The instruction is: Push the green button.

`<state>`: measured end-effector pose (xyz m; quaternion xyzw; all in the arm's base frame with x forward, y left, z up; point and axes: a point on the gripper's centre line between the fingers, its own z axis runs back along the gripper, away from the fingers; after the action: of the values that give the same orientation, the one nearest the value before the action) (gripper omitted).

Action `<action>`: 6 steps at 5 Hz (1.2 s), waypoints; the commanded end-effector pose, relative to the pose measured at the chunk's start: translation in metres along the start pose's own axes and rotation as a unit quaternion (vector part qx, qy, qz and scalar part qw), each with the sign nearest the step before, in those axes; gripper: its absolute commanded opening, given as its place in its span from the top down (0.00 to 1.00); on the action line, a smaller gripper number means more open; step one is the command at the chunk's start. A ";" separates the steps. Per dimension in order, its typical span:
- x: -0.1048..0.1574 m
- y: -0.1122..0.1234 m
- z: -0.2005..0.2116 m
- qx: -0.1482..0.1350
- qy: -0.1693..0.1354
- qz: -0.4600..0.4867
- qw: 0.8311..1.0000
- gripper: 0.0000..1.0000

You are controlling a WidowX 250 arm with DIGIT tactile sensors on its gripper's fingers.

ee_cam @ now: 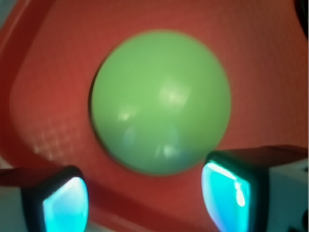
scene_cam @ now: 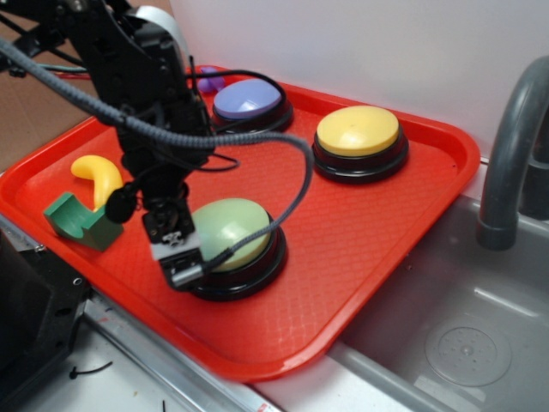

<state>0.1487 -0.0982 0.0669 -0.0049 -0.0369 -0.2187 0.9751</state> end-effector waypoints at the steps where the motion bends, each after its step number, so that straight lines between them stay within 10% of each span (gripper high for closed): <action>1: 0.020 0.008 -0.019 0.004 -0.009 -0.008 1.000 0.00; 6: 0.009 0.020 0.083 -0.004 0.017 0.075 0.997 0.00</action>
<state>0.1585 -0.0742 0.1366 -0.0003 0.0097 -0.1452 0.9893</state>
